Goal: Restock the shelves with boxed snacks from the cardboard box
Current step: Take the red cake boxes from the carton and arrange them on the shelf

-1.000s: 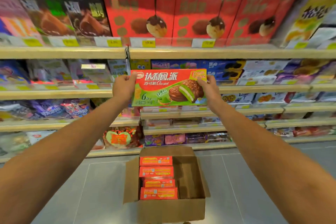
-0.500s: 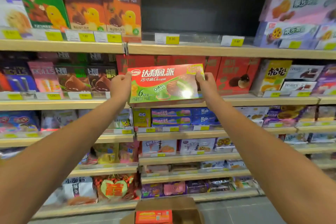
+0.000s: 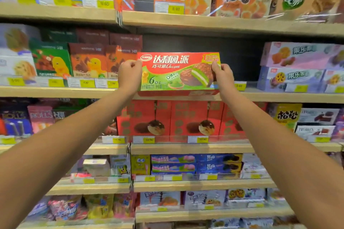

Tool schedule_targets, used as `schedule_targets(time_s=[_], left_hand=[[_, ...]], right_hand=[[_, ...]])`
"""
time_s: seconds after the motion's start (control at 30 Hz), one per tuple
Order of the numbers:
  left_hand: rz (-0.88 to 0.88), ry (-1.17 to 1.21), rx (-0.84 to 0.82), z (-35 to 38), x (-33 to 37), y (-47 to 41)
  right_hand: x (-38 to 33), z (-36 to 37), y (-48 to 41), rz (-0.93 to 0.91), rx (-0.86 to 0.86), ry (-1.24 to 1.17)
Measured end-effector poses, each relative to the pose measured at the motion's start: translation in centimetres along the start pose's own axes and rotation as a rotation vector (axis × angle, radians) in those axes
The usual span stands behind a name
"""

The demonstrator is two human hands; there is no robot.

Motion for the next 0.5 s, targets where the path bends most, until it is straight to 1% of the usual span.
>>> schedule_targets(time_s=[0.13, 0.33, 0.5], left_hand=[[-0.015, 0.054, -0.002, 2.4, 1.7, -2.3], [-0.012, 0.014, -0.050, 6.1, 2.2, -4.8], [0.051, -0.094, -0.024, 8.6, 2.5, -6.3]], right_hand=[[0.0, -0.5, -4.6, 0.019, -0.010, -0.032], [0.7, -0.5, -9.1, 0.033, -0.052, -0.020], [2.0, -0.6, -12.0, 0.005, -0.082, 0.023]])
Point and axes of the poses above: each hand's wrist, its own y-axis away from the middle knuckle, its own z-axis out of the palm, x = y × z, the point moved 6 cm from there along -y, towards the middle knuckle
